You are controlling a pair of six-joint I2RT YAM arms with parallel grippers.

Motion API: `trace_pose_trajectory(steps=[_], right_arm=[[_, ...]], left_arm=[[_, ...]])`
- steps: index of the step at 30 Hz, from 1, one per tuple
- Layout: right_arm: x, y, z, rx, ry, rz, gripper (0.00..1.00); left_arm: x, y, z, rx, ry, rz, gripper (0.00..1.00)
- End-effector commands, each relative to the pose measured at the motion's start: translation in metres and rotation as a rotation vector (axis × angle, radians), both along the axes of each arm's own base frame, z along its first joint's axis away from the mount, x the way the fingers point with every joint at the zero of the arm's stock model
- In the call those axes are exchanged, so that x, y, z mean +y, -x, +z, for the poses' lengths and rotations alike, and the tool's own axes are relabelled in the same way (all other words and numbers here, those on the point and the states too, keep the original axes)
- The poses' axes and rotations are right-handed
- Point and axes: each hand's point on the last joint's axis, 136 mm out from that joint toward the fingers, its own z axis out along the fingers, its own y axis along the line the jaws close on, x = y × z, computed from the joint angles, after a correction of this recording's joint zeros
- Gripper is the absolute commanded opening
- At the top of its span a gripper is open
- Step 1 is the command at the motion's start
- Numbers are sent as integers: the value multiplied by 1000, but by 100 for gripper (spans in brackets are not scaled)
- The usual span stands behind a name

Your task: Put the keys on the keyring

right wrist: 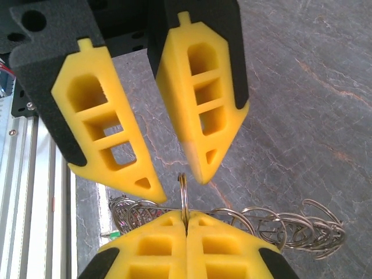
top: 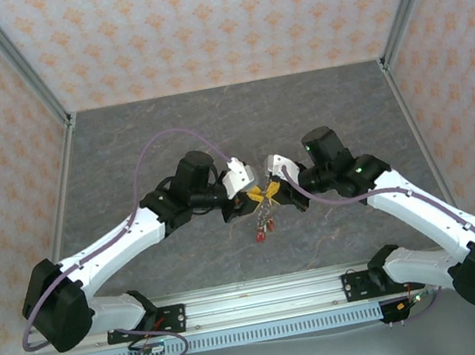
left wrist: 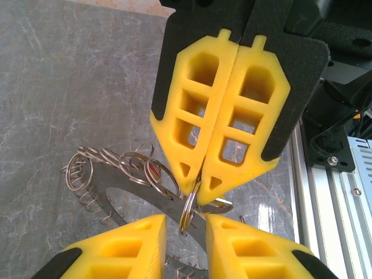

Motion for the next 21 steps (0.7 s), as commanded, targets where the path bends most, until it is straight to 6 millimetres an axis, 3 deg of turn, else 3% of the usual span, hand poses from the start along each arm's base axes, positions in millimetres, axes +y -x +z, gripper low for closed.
trace_pose_trajectory(steps=[1,4,11,15,21], right_arm=[[8,0,28,-79,-61,45,0],[9,1,28,-86,-66,49,0],[7,0,30,-104,-68,41,1],[4,-4,31,-133,-71,10,5],[4,-5,23,-108,-126,-23,11]], left_arm=[[-4,-1,7,-27,-12,-21,24],[-6,-1,8,-27,-12,-31,23],[-6,0,0,-19,-41,-33,1],[-5,-1,-1,-9,-35,-19,0],[-14,-3,25,-6,152,1,0]])
